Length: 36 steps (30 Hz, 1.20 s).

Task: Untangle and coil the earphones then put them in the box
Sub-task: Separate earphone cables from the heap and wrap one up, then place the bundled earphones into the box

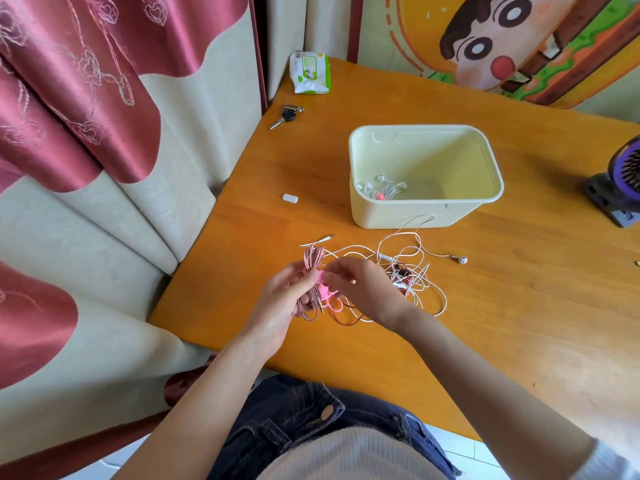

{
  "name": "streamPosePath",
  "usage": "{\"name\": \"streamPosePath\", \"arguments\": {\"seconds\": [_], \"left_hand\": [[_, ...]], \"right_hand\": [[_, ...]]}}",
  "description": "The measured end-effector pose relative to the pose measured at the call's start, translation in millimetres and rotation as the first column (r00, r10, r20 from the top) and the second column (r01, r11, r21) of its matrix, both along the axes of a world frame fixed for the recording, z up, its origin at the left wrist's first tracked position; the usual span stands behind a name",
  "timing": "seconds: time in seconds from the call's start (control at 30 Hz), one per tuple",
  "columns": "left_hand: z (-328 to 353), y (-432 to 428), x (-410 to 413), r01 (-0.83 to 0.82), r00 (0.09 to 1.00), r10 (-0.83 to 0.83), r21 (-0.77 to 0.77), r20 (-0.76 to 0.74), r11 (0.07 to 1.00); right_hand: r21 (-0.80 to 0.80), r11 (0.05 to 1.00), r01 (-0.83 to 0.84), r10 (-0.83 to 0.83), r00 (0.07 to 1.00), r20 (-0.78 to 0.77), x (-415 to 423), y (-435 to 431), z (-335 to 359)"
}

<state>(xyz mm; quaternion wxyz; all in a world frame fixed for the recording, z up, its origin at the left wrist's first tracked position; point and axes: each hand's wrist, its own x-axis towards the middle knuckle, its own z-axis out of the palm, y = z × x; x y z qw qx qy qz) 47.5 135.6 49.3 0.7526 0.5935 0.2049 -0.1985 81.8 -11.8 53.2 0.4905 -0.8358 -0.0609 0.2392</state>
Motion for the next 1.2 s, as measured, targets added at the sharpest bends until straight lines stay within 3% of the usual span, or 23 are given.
{"name": "streamPosePath", "arguments": {"seconds": [0.1,0.2,0.27,0.4,0.53,0.7,0.83,0.93,1.0,1.1,1.2], "left_hand": [[0,3,2,0.051,0.997,-0.063,0.204,0.052,0.978],[-2,8,7,0.136,0.971,-0.211,0.470,0.112,0.872],[-3,10,9,0.172,0.947,-0.291,0.545,0.139,0.821],[2,8,13,0.150,0.888,-0.417,0.736,0.193,0.660],[7,9,15,0.141,0.814,-0.537,0.824,0.219,0.549],[17,5,19,0.140,0.737,-0.669,0.948,0.094,0.287],[17,-4,26,0.043,0.664,-0.742,0.986,0.093,0.162],[17,-11,36,-0.067,0.553,-0.826,0.994,0.106,0.082],[21,-17,44,-0.116,0.479,-0.871,0.992,0.105,0.055],[29,-26,62,-0.197,0.400,-0.901,0.976,0.169,0.095],[37,-33,82,-0.245,0.422,-0.847,0.940,0.323,0.237]], "right_hand": [[-0.120,0.992,-0.037,0.043,0.998,0.045,1,-2,-4],[-0.151,0.980,-0.127,0.144,0.984,0.104,0,-6,-4],[-0.144,0.970,-0.196,0.218,0.962,0.162,-2,-6,-1],[-0.095,0.989,-0.114,0.132,0.968,0.213,1,-6,5],[-0.056,0.997,-0.054,0.063,0.981,0.185,2,-11,8],[-0.120,0.993,-0.009,0.027,0.989,0.148,5,-15,10],[-0.077,0.994,-0.082,0.083,0.997,0.003,14,-26,22],[-0.104,0.990,-0.093,0.085,0.993,-0.079,24,-36,31],[-0.096,0.991,-0.090,0.079,0.990,-0.114,30,-40,34],[-0.061,0.998,-0.029,0.021,0.992,-0.122,44,-50,40],[0.042,0.991,0.127,-0.121,0.985,-0.123,60,-66,50]]}}
